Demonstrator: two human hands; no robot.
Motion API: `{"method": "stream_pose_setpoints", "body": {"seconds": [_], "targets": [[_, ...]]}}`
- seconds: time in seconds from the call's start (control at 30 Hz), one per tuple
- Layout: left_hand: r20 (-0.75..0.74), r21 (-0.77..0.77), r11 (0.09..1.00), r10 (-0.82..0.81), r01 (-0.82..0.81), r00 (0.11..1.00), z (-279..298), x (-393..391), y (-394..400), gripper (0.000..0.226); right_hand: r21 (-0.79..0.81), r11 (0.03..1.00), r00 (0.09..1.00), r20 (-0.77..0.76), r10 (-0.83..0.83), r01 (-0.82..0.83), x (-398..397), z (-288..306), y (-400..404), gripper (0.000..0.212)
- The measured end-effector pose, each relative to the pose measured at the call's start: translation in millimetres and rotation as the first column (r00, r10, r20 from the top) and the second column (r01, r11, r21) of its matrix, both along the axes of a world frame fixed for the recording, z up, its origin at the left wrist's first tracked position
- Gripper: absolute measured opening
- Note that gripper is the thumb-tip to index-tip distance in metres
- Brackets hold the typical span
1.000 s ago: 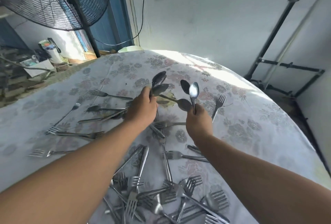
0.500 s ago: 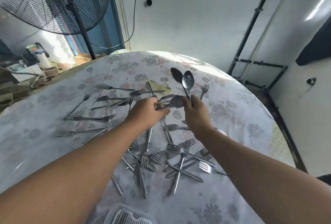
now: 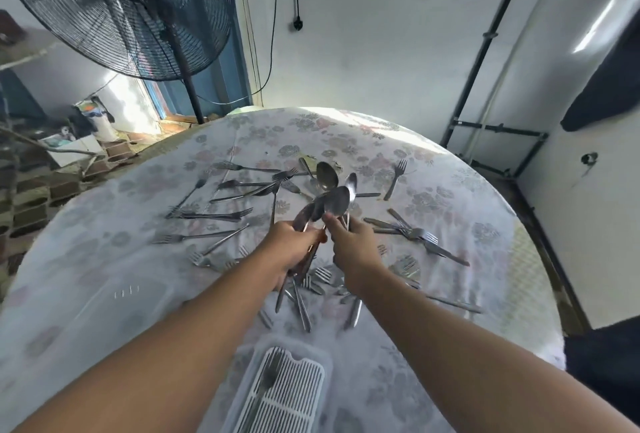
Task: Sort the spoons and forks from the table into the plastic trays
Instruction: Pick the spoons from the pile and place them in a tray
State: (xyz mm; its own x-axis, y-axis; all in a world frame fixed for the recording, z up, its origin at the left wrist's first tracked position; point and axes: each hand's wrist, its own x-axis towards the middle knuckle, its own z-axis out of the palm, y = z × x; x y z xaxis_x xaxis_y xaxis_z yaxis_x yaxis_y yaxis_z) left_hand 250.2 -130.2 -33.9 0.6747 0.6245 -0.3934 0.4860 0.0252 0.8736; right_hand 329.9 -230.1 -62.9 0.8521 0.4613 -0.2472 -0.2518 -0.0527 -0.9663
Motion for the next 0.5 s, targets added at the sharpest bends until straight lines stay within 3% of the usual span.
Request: {"method": "stream_pose_setpoints", "body": {"seconds": [0.17,0.27,0.5], "targets": [[0.003,-0.075,0.996,-0.050,0.050,0.999,-6,-43,14,0.020,-0.033,0.994,0.991,-0.086,-0.102,0.100,-51,3,16,0.021],[0.040,-0.198,0.978,-0.052,0.058,0.998,-6,-73,34,0.015,-0.074,0.981,0.975,-0.124,-0.186,0.178,-89,3,28,0.025],[0.068,-0.298,0.951,-0.061,0.079,0.996,-15,-149,61,0.015,-0.141,0.967,0.959,-0.157,-0.234,0.212,-158,-5,39,0.027]]}}
